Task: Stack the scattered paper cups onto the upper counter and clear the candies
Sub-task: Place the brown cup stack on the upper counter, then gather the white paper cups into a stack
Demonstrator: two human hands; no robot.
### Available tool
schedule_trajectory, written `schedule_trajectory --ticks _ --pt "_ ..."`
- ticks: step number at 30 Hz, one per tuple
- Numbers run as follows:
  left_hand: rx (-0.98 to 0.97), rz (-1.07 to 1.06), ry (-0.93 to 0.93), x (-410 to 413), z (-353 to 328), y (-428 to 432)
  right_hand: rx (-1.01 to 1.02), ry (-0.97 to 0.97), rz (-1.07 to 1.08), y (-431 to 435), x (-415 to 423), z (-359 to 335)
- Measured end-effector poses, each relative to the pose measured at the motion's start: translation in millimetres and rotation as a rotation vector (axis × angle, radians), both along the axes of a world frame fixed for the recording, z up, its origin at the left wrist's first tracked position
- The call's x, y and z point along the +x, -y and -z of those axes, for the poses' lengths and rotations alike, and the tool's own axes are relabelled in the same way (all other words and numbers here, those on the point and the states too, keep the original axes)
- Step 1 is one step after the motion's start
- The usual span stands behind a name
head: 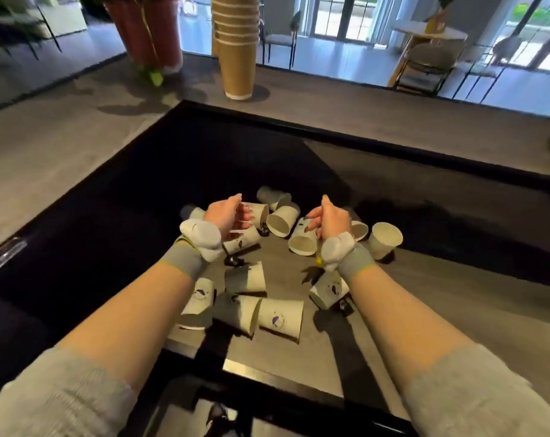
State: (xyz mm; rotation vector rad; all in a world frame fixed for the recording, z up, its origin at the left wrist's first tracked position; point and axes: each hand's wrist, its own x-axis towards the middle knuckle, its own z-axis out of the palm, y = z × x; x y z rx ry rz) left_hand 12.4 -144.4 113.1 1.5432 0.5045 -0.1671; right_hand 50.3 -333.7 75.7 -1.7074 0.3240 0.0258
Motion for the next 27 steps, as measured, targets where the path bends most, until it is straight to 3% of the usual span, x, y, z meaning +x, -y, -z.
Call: schedule_trajectory --ticks 2,6,12,16,20,24,27 --pt "0.033 -0.011 0.013 -20 15 5 0.003 -0.057 -0.003 8 -19 17" --pt "0.341 -0.035 0.117 -62 55 4 -0.113 -0.142 -0.081 18 -69 55" --pt "0.572 0.147 0.1 -97 98 -3 -0.555 -0.191 -0.269 21 -108 73" --pt "0.958 0.564 0.134 -105 112 -8 -0.489 -0.351 -0.337 16 -117 91" --pt "1.192 0.867 0.095 -103 120 -12 -0.424 -0.32 -0.314 7 -124 100" --pt "1.227 0.995 0.097 -100 139 -8 -0.369 -0.266 -0.238 1 -133 106" --pt "1.07 0.963 0.103 -99 145 0 -0.3 -0.174 -0.151 0 -140 100"
